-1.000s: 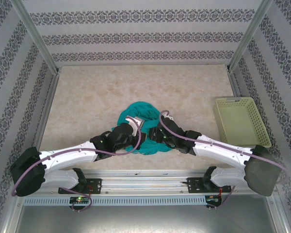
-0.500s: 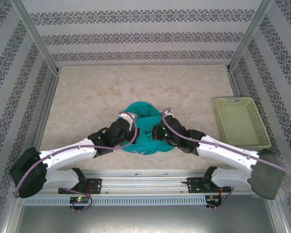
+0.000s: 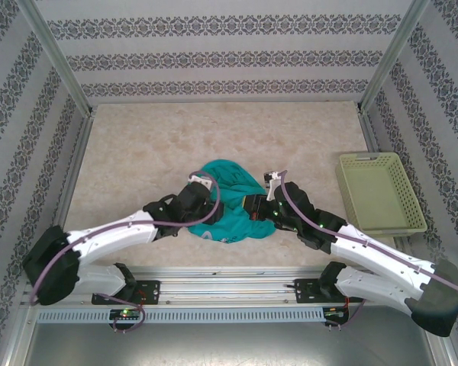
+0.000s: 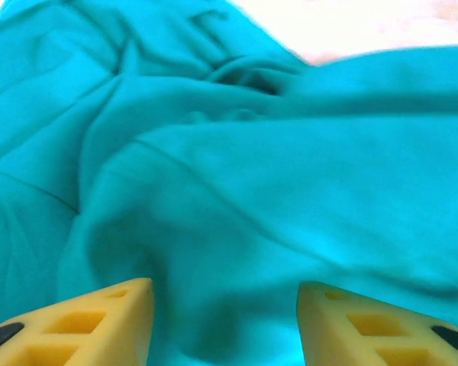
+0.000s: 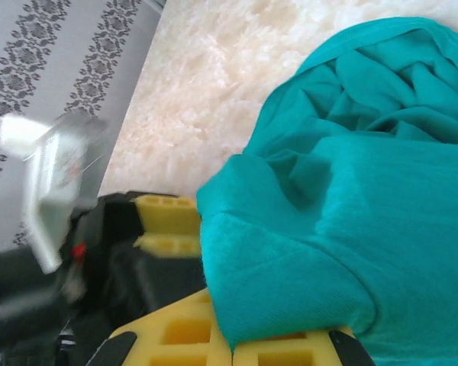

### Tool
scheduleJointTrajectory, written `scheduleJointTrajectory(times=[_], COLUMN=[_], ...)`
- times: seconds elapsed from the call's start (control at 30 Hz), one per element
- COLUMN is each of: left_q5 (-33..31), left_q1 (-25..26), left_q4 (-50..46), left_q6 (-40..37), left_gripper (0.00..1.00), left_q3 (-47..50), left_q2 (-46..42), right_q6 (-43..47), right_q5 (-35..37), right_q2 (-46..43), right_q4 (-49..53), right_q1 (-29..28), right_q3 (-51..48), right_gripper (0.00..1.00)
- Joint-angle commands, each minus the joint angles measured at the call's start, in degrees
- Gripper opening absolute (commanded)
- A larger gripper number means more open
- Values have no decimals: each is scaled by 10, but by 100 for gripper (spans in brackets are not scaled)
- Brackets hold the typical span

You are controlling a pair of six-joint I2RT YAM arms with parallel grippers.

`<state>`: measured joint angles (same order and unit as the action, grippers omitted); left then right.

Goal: Fold the inside-out t-shirt

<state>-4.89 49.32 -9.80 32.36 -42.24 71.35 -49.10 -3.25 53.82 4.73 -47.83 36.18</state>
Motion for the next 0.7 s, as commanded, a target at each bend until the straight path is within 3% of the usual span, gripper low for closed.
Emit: scheduleJointTrajectory(times=[0.0,0.13,0.3,0.4,0.53,0.67], left_q5=[-90,-68,-53,-59,-20,7], left_q1=[44,70,68,45,-1,-14], left_q4=[-20,48,98,97,135,156], left_q6=[-32,-47,-51,-32,-5,-20], left_gripper=[54,52,51,46,42,31], left_q3=[18,46,22,-1,3,-3], left_q2=[-62,-79,-1,46,67,73], right_q6=[8,9,4,0,1,-2], right_q5=[-24,-27,-36,-36,-28,-10], right_q2=[-9,-8,-4,-5,-7,-10], right_q4=[-38,-42,-50,-52,-46,-40], right_q1=[3,2,1,-3,-9,-9], right_q3=[10,16,18,16,10,-5], right_gripper=[0,0,0,0,0,0])
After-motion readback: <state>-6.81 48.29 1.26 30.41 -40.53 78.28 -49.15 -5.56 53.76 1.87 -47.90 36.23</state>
